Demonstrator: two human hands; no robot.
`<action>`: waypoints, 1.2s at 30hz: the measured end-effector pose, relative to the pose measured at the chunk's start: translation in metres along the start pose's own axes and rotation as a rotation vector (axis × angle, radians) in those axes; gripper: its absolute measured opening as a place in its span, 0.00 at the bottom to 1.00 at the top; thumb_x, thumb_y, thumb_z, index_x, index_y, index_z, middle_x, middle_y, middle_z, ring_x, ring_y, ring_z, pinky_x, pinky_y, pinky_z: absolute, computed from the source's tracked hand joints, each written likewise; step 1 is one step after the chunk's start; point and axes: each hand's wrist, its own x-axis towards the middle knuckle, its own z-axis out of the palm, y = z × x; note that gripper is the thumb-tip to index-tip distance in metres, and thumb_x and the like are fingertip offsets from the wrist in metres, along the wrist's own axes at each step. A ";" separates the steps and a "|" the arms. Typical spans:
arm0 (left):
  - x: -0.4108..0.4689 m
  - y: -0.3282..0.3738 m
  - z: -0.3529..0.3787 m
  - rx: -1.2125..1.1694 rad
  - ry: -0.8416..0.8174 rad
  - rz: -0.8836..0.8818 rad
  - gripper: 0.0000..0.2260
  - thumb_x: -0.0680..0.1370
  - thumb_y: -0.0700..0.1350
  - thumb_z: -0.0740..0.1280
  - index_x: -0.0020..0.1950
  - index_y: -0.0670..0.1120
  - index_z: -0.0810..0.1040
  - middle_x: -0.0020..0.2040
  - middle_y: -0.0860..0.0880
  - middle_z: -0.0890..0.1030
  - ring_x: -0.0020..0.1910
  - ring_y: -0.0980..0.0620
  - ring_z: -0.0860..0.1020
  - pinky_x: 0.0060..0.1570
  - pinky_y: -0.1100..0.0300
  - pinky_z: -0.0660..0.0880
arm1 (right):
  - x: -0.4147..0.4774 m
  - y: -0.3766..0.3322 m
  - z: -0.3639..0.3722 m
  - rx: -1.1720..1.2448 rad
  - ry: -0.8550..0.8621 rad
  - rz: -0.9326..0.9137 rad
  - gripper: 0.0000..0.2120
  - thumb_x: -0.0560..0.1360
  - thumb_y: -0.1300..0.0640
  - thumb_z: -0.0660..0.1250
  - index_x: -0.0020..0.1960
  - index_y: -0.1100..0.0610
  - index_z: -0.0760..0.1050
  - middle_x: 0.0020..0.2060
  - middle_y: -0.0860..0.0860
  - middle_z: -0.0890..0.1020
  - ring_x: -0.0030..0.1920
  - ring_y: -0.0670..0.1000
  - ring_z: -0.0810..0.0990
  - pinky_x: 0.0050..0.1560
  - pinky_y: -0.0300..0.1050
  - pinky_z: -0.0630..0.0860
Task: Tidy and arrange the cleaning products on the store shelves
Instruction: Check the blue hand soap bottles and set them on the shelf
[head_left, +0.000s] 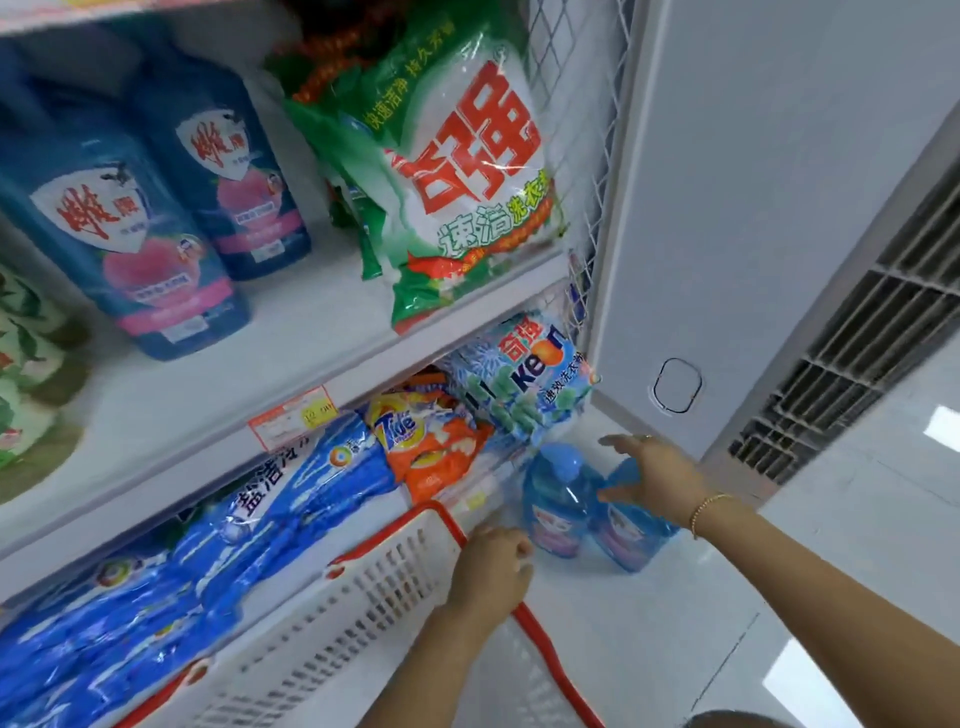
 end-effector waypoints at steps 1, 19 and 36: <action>-0.002 -0.001 0.004 0.040 0.008 0.011 0.08 0.76 0.44 0.65 0.52 0.46 0.82 0.51 0.50 0.82 0.54 0.51 0.76 0.54 0.65 0.67 | 0.007 -0.006 0.008 -0.003 0.019 -0.041 0.35 0.68 0.44 0.74 0.71 0.51 0.66 0.61 0.55 0.77 0.61 0.55 0.75 0.60 0.44 0.69; -0.035 0.030 -0.010 -0.440 0.017 -0.317 0.18 0.76 0.38 0.69 0.64 0.48 0.72 0.58 0.53 0.73 0.61 0.53 0.74 0.51 0.72 0.68 | 0.015 -0.060 0.045 0.023 0.029 -0.042 0.15 0.71 0.56 0.71 0.47 0.55 0.63 0.53 0.58 0.77 0.54 0.58 0.75 0.42 0.41 0.64; -0.070 0.073 -0.110 -0.863 0.382 0.100 0.34 0.64 0.40 0.80 0.66 0.53 0.69 0.56 0.59 0.78 0.52 0.64 0.78 0.42 0.73 0.75 | -0.140 -0.189 -0.193 0.146 0.438 -0.639 0.11 0.66 0.56 0.74 0.42 0.57 0.73 0.39 0.55 0.79 0.39 0.56 0.75 0.40 0.49 0.73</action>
